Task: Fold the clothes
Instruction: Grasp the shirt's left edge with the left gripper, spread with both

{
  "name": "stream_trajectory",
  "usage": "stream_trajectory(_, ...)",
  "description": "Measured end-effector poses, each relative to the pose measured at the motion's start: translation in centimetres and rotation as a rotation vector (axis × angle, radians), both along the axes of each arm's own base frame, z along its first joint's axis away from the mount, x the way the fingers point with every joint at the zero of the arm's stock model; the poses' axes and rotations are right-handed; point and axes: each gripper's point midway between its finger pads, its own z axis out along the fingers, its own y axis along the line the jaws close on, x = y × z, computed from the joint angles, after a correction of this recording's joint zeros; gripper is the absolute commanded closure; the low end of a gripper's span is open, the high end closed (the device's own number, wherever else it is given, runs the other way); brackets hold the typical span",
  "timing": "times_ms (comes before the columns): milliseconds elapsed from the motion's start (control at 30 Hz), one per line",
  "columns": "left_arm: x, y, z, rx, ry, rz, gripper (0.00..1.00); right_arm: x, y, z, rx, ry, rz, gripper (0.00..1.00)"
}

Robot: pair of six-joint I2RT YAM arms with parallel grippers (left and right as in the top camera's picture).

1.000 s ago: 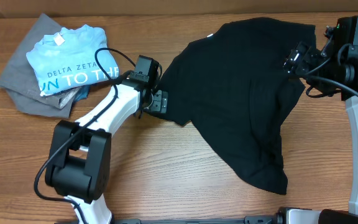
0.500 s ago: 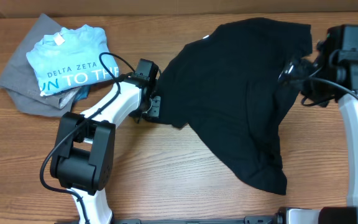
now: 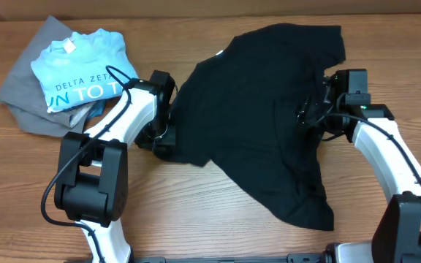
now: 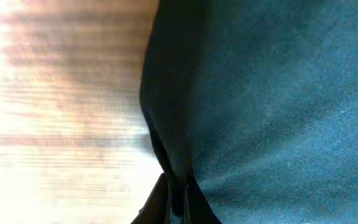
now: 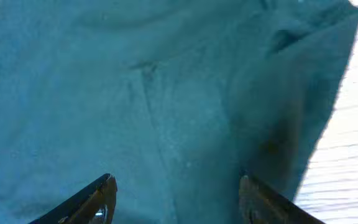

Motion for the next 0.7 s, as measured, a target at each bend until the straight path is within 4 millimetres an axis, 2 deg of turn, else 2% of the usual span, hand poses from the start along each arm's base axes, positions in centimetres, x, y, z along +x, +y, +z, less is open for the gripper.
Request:
stream_trajectory(167, -2.1, -0.1, 0.4, 0.006, 0.083, 0.015, 0.96, 0.8, 2.5, 0.1, 0.016, -0.041, 0.065, 0.29)
stream_trajectory(300, -4.0, -1.3, 0.7, 0.027, 0.144, -0.016, 0.96, 1.1, 4.3, -1.8, 0.032, -0.011, 0.096, 0.29)
stream_trajectory(533, -7.4, -3.3, 1.5, 0.125, 0.216, -0.07, 0.96, 1.9, 4.6, -5.6, 0.033, 0.04, 0.094, 0.32)
stream_trajectory(700, -9.0, -3.2, 2.2, 0.193, 0.259, -0.058, 0.96, 2.7, 4.7, -6.1, 0.035, 0.018, 0.092, 0.34)
